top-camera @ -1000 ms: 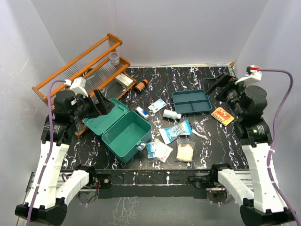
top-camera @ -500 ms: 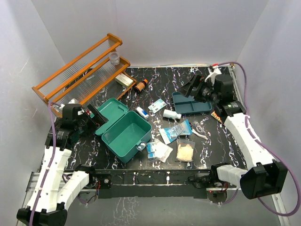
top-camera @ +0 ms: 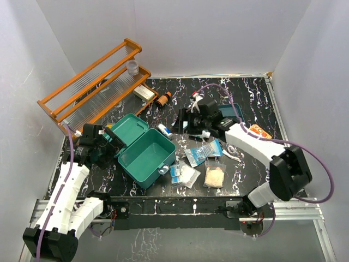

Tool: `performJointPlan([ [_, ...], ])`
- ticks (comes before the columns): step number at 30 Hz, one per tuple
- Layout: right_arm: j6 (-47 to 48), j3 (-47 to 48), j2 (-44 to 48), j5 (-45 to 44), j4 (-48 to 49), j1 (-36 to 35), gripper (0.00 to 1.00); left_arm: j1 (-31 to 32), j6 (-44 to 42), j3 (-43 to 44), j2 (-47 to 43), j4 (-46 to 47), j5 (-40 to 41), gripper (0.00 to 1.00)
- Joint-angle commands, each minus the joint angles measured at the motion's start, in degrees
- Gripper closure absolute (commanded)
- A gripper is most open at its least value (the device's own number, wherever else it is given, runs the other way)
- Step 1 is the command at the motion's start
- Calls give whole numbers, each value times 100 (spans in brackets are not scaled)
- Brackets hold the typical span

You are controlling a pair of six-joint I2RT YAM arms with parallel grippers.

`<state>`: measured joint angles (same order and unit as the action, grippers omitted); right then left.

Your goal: Organize the medicine kit

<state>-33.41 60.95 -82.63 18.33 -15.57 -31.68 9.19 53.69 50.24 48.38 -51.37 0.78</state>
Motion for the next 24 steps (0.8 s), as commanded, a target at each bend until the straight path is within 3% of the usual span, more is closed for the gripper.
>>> performJointPlan([
  [1,134,259,-394,76,528,-390,24,13,88,-527,21,729,-581,13],
  [9,261,261,-848,128,502,-815,54,13,-155,-596,353,1424,-711,25],
  [13,-146,-65,-665,-151,718,-871,63,10,-328,-572,569,1850,-928,26],
  [19,-1316,-895,-115,-887,1364,-1001,64,13,-558,-478,866,2325,-1085,26],
  [24,-1500,-872,47,-1264,1271,-1119,60,13,-866,-115,1047,1979,-591,23],
])
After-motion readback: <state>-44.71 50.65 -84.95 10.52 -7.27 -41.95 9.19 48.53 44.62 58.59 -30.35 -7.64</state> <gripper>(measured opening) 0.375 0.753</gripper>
